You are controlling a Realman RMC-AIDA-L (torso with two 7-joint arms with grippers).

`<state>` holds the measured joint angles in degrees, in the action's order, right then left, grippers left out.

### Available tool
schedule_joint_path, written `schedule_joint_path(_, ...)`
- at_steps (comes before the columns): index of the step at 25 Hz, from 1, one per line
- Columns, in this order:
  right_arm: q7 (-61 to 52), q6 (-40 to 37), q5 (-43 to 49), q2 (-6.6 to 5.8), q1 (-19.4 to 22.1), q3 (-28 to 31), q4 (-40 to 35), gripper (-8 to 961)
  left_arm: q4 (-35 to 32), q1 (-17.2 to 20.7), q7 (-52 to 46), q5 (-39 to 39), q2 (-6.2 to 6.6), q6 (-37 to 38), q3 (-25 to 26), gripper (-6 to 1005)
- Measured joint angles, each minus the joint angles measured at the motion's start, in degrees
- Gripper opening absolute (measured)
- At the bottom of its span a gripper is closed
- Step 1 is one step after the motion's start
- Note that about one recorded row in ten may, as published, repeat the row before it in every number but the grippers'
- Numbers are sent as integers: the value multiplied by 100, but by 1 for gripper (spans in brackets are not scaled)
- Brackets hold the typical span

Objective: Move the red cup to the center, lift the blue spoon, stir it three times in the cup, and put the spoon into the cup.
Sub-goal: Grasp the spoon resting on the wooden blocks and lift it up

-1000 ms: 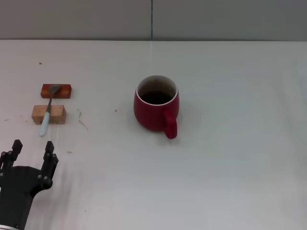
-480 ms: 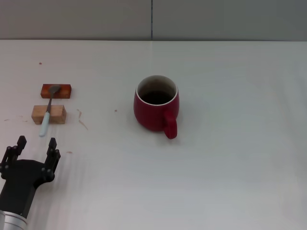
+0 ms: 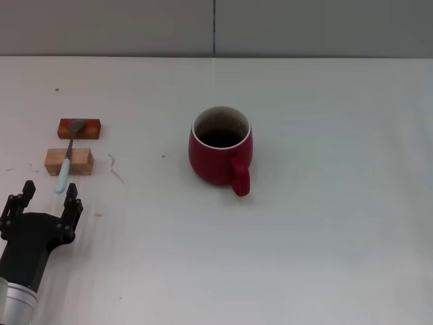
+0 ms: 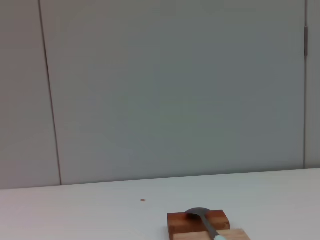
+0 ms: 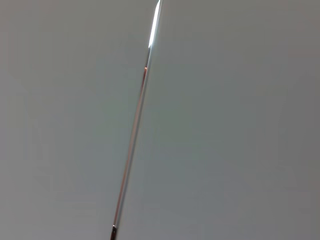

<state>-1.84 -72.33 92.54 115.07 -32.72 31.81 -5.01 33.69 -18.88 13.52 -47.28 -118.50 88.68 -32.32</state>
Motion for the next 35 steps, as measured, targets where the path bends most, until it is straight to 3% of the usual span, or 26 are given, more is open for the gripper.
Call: schedule_joint_path(35,-1,-71,0,-11,-42,0,22,674,-170,-319,-130,0,-31,-631,293,677)
